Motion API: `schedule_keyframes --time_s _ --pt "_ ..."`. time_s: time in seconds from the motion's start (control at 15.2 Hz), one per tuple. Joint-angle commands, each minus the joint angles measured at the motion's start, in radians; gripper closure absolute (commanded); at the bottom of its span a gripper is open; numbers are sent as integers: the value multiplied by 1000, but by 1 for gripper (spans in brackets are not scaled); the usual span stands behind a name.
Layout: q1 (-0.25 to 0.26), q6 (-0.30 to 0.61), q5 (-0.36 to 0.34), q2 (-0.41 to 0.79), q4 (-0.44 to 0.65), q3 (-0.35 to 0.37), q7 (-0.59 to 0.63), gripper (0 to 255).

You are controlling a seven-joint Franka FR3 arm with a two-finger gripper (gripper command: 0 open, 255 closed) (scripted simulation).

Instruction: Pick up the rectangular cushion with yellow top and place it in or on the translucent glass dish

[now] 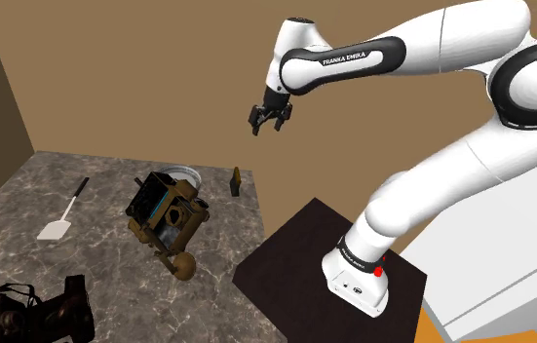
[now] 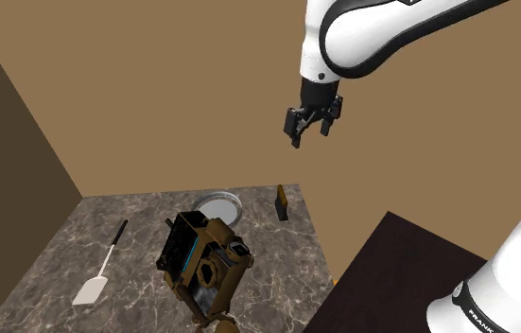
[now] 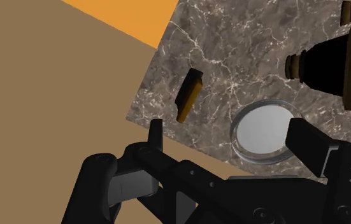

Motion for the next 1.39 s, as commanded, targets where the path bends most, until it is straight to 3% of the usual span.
schedule_keyframes --time_s 0.0,0.66,1.32 --pt "-14 67 -15 73 1 8 45 0" --pt "-59 296 -140 457 112 16 298 0" --pt "-42 408 -227 816 320 -52 496 0"
